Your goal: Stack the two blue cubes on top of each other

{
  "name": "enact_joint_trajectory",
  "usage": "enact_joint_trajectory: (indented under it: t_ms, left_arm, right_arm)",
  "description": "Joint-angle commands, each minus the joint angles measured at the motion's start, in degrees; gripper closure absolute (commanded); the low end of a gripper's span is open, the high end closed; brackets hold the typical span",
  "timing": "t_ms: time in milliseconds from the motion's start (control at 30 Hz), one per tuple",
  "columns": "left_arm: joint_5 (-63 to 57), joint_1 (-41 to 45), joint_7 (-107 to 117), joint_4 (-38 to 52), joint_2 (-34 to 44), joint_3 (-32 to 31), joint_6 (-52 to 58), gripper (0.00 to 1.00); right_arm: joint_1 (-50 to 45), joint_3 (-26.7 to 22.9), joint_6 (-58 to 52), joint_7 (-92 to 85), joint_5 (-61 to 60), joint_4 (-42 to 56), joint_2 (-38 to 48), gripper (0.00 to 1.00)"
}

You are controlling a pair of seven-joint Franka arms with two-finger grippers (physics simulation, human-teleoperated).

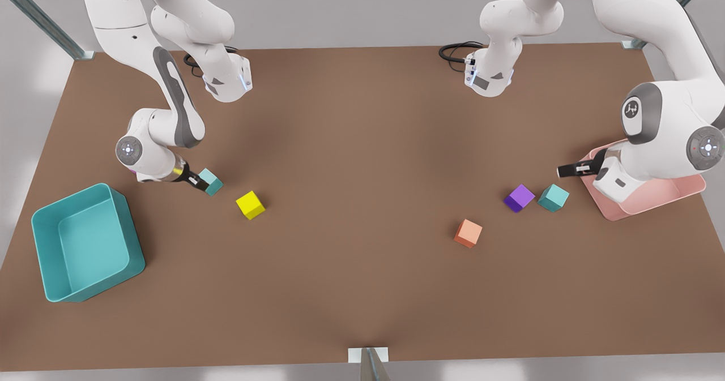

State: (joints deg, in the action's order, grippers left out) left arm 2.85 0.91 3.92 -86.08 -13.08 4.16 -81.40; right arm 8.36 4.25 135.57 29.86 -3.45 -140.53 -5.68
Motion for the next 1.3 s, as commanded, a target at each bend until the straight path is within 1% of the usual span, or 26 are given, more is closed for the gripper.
enact_joint_trajectory:
  t_ms: [0,433,500,733,933,1233,1267]
  left_arm:
    - [-0.04,-0.03,0.03,0.04,0.07,0.06,2.04,0.0]
    - [0.05,-0.03,0.12,1.0,-0.02,0.06,1.95,0.0]
    - [-0.04,-0.03,0.03,1.97,-0.11,0.06,1.95,0.0]
    - [0.05,-0.29,0.12,1.97,-0.19,0.15,2.13,0.0]
    - [0.05,-0.29,0.12,1.88,-0.28,0.15,2.3,0.0]
    - [-0.04,-0.29,0.3,1.97,-0.02,0.06,3.88,0.0]
    - [-0.12,-0.2,0.21,1.97,-0.02,0.06,4.15,0.0]
  right_arm:
    - [0.43,0.05,-1.72,4.51,-0.07,0.0,-0.12,0.0]
    - [-0.45,0.58,-1.1,5.21,-0.16,0.7,-3.19,0.0]
    - [-0.45,0.58,-0.31,5.21,-0.16,0.87,-5.48,0.0]
    - [-0.54,0.67,0.74,5.21,-0.16,0.87,-7.15,0.0]
    - [-0.54,0.76,3.47,5.21,-0.24,0.79,-10.66,0.0]
    - [-1.41,0.85,4.52,5.21,-0.6,1.05,-11.72,0.0]
    - [-1.41,0.85,4.52,5.12,-0.6,1.14,-11.72,0.02]
